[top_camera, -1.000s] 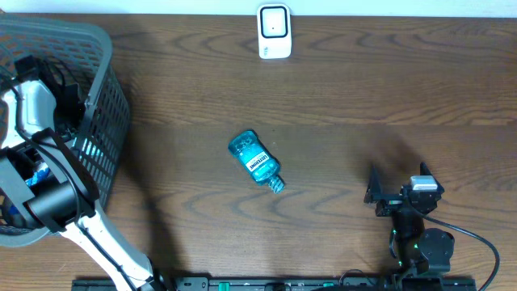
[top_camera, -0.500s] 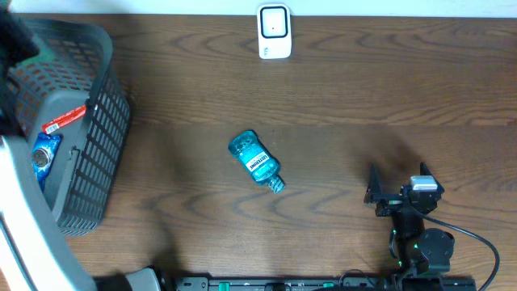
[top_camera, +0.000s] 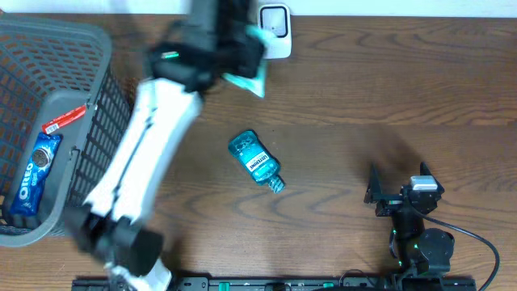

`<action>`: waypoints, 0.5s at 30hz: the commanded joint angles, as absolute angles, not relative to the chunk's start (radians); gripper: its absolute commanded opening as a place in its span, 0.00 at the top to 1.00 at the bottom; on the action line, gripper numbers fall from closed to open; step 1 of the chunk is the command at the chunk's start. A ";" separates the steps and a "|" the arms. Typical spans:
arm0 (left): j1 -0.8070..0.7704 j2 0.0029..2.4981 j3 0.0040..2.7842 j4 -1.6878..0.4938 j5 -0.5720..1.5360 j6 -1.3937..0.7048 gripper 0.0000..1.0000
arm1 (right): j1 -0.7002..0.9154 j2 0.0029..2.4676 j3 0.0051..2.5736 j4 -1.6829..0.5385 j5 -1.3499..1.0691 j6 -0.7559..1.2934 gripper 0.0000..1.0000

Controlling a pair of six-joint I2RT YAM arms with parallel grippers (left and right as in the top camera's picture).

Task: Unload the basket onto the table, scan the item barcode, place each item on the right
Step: 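Carry the wipes pack out and set it right of the bottle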

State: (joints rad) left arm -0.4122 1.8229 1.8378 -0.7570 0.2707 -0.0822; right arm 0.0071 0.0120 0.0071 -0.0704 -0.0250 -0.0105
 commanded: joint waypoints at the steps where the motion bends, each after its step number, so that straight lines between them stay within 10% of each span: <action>1: -0.484 1.938 1.842 -0.762 0.223 -0.132 0.72 | 0.015 0.007 0.006 -0.075 -0.016 -0.001 0.01; 15: -0.628 2.244 1.841 -0.790 0.223 -0.224 0.72 | 0.015 0.007 0.006 -0.075 -0.016 -0.001 0.01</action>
State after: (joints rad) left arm -0.6079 2.2288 1.8328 -0.7753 0.2310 -0.2062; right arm 0.0071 0.0120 0.0071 -0.0704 -0.0250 -0.0105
